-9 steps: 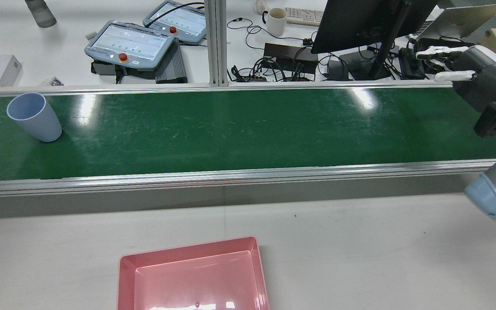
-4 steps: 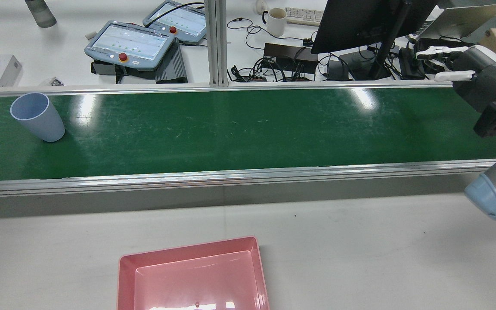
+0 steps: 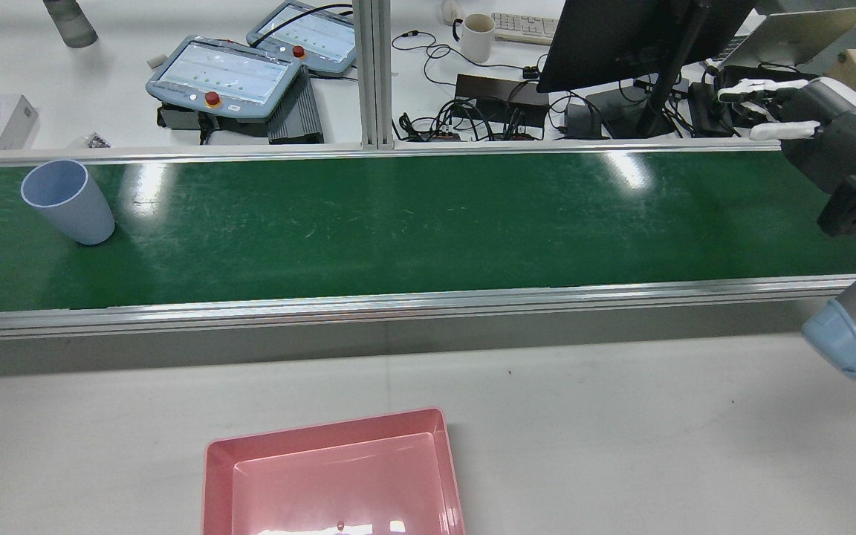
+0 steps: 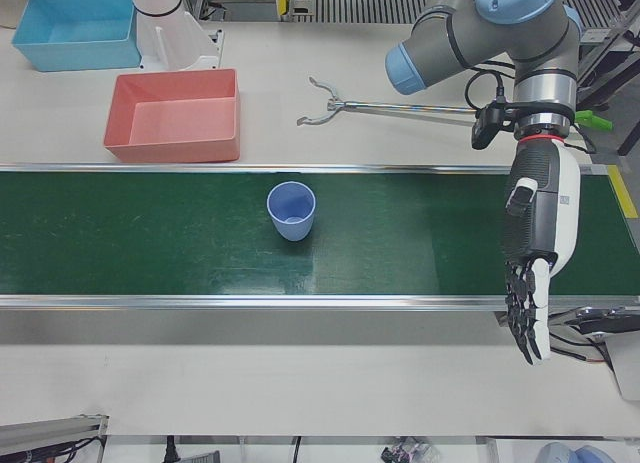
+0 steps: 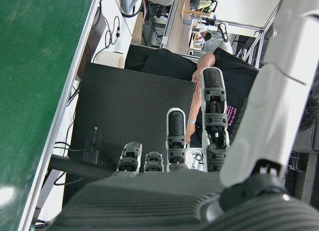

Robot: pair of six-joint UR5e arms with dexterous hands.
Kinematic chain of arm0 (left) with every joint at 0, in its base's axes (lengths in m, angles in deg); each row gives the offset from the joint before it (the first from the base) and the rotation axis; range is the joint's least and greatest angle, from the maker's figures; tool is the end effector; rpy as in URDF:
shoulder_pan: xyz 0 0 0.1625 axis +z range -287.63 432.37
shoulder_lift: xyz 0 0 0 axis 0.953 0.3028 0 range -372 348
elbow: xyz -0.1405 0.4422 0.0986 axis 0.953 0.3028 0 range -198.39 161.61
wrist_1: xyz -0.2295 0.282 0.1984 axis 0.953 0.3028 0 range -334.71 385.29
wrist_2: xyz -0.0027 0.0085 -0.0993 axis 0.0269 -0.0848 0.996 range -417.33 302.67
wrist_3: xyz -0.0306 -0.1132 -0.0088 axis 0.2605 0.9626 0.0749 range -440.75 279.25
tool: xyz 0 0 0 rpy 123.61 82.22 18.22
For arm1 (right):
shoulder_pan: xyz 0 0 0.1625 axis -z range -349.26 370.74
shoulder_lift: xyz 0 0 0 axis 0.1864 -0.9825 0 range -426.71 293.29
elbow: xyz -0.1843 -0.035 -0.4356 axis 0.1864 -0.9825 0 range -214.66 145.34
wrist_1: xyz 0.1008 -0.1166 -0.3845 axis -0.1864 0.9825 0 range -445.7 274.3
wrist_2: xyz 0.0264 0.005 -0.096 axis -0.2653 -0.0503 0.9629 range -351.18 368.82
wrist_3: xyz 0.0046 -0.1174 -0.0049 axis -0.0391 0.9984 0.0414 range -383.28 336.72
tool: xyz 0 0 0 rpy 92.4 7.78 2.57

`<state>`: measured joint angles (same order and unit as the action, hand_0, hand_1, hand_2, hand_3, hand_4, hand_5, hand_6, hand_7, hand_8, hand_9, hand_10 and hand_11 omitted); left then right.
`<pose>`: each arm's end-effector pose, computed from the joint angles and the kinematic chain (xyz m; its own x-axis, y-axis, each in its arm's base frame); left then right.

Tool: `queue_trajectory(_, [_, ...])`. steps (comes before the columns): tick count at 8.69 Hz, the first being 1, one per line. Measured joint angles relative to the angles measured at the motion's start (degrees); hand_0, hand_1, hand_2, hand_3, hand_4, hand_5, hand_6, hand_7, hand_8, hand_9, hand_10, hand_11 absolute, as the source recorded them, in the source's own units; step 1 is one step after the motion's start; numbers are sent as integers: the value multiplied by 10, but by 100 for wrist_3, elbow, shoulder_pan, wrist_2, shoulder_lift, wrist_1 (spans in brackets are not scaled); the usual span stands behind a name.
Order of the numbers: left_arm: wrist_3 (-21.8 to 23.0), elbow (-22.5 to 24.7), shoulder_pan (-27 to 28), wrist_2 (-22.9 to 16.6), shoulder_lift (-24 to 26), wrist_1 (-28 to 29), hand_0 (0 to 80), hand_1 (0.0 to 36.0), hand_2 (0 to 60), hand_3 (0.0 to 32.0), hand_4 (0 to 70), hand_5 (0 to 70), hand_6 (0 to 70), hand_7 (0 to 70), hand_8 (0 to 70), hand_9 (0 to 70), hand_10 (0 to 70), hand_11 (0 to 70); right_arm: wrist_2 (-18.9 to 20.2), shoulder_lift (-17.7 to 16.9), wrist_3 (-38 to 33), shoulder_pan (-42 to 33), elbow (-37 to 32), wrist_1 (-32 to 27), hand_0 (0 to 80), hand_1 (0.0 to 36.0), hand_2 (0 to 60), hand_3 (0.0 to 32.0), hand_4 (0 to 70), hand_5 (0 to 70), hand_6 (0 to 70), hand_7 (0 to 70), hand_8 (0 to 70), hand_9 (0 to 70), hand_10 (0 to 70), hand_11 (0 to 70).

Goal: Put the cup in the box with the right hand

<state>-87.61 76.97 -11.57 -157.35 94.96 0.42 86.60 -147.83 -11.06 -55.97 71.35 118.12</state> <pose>-0.0477 -0.6209 0.5720 -0.9535 -0.2800 -0.1116 0.1194 -0.0109 -0.9928 -0.0703 -0.5637 0.5636 -0.9607 0.1840 0.2077 -0.2005 0.0572 -0.9780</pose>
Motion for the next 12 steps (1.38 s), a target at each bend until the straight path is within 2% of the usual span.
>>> queue_trajectory(12, [6, 0, 0, 0, 0, 0, 0, 0, 0, 0, 0, 0, 0, 0, 0, 0, 0, 0, 101, -9, -58, -42, 41, -1, 555, 89, 0, 0, 413, 44, 109, 470, 11, 88, 71, 116])
